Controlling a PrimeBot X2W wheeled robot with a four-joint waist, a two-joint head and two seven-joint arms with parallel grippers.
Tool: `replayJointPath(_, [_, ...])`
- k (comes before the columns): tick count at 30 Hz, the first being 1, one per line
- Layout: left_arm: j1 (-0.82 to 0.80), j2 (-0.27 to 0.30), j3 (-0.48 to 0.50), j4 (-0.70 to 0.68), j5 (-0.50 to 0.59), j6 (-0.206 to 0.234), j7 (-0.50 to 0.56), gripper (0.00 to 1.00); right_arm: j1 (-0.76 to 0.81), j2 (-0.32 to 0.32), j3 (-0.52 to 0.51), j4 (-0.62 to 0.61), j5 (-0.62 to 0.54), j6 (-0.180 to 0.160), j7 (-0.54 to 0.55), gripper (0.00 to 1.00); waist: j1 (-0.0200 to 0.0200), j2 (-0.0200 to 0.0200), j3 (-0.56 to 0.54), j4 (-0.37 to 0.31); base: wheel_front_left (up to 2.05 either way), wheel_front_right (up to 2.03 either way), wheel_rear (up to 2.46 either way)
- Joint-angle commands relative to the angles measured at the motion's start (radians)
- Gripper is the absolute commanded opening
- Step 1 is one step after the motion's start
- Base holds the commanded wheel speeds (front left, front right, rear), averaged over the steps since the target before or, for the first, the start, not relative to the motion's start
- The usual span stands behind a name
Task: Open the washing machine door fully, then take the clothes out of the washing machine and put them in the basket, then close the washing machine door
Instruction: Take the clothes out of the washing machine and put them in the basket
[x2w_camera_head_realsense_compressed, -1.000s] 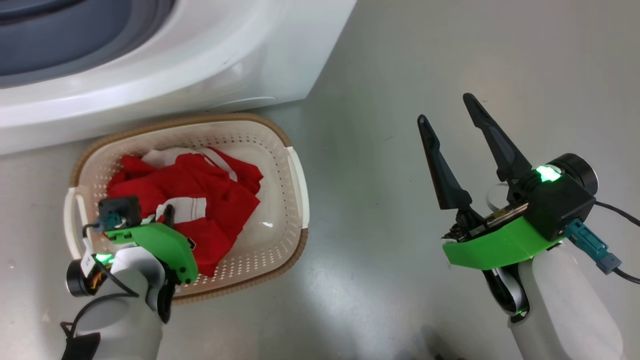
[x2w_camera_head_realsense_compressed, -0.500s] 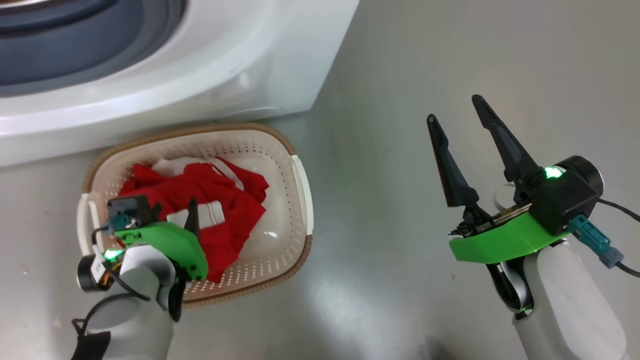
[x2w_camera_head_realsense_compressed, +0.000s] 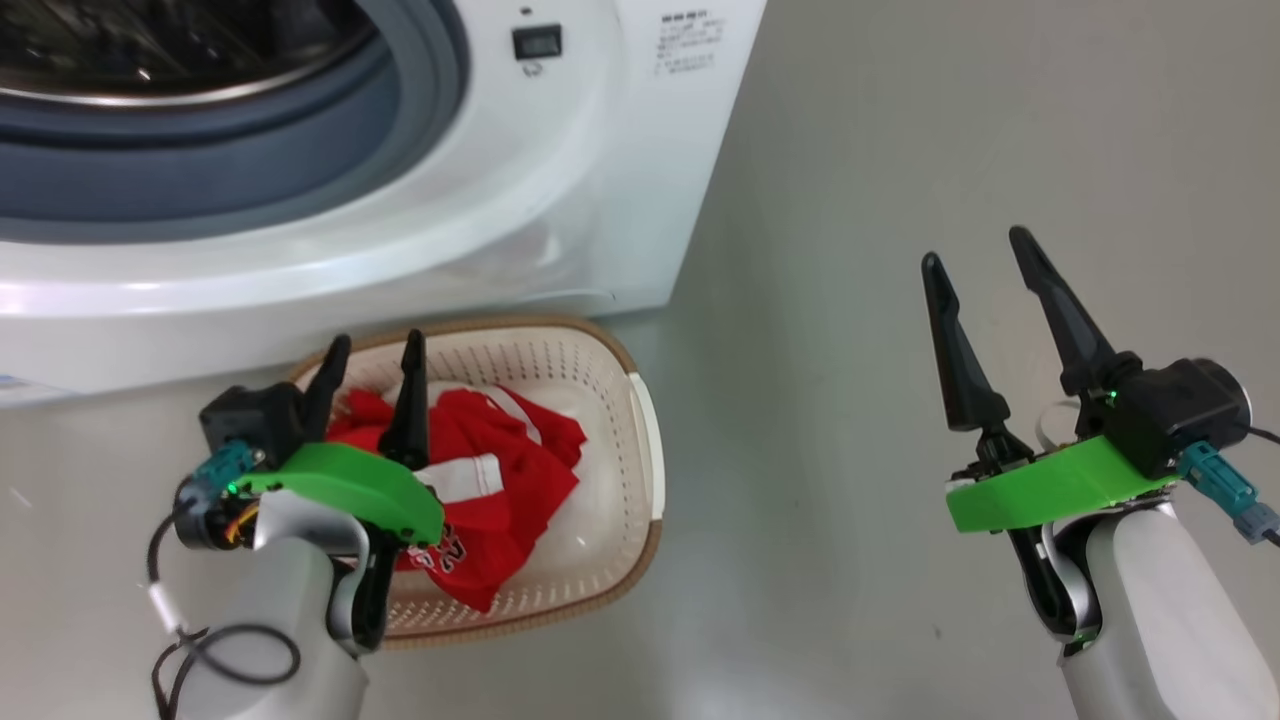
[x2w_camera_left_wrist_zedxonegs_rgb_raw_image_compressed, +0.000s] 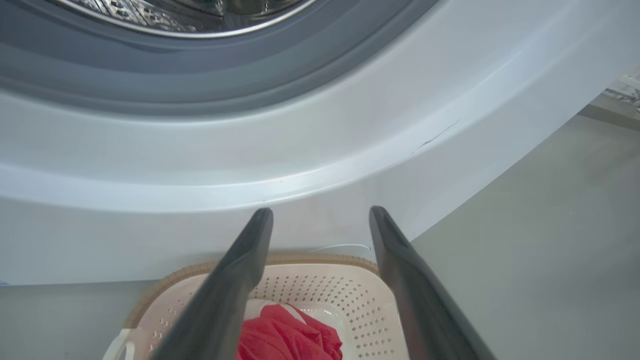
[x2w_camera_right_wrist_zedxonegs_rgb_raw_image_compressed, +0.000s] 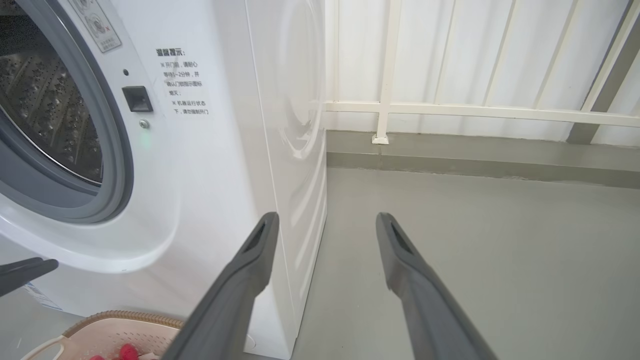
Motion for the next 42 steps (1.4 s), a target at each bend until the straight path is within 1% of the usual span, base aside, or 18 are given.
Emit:
replayJointPath(1, [0.047, 0.023, 0.041, -0.077, 0.029, -0.006, -0.012, 1.00, 0.024, 0.001, 0.015, -0.013, 0.005, 0.003, -0.006, 1.00, 0.0001, -0.0001, -0.058, 0.028, 0.00, 0.00, 0.00])
replayJointPath(4, [0.098, 0.020, 0.068, -0.180, 0.058, -0.005, -0.012, 1.00, 0.033, 0.001, 0.011, 0.000, -0.001, 0.003, -0.006, 1.00, 0.0001, -0.0001, -0.087, 0.035, 0.00, 0.00, 0.00])
replayJointPath(5, [0.098, 0.020, 0.068, -0.180, 0.058, -0.005, -0.012, 1.00, 0.033, 0.001, 0.011, 0.000, -0.001, 0.003, -0.006, 1.00, 0.0001, -0.0001, -0.087, 0.035, 0.00, 0.00, 0.00])
replayJointPath(10, [0.170, 0.015, 0.097, -0.314, 0.105, 0.003, -0.012, 1.00, 0.040, 0.001, 0.010, 0.018, -0.020, 0.003, -0.006, 1.00, 0.0001, -0.0001, -0.137, 0.044, 0.00, 0.00, 0.00])
replayJointPath(16, [0.239, 0.012, 0.121, -0.430, 0.149, 0.012, -0.012, 1.00, 0.043, 0.001, -0.020, 0.025, -0.049, 0.003, -0.006, 1.00, 0.0001, -0.0001, -0.195, 0.053, 0.00, 0.00, 0.00])
replayJointPath(19, [0.285, 0.011, 0.141, -0.475, 0.152, 0.018, -0.012, 1.00, 0.067, 0.001, -0.039, 0.014, -0.060, 0.003, -0.006, 1.00, 0.0001, -0.0001, -0.243, 0.064, 0.00, 0.00, 0.00])
replayJointPath(27, [0.375, 0.010, 0.152, -0.527, 0.165, 0.026, -0.012, 1.00, 0.154, 0.001, -0.070, -0.031, -0.077, 0.003, -0.006, 1.00, 0.0001, -0.0001, -0.329, 0.077, 0.00, 0.00, 0.00])
replayJointPath(35, [0.457, 0.010, 0.169, -0.526, 0.183, 0.028, -0.012, 1.00, 0.257, 0.001, -0.053, -0.059, -0.104, 0.003, -0.006, 1.00, 0.0001, -0.0001, -0.409, 0.072, 0.00, 0.00, 0.00])
replayJointPath(38, [0.485, 0.010, 0.171, -0.525, 0.195, 0.030, -0.012, 1.00, 0.283, 0.001, -0.056, -0.065, -0.137, 0.003, -0.006, 1.00, 0.0001, -0.0001, -0.434, 0.067, 0.00, 0.00, 0.00])
replayJointPath(42, [0.513, 0.010, 0.174, -0.525, 0.202, 0.027, -0.012, 1.00, 0.305, 0.001, -0.066, -0.076, -0.150, 0.003, -0.006, 1.00, 0.0001, -0.0001, -0.456, 0.060, 0.00, 0.00, 0.00])
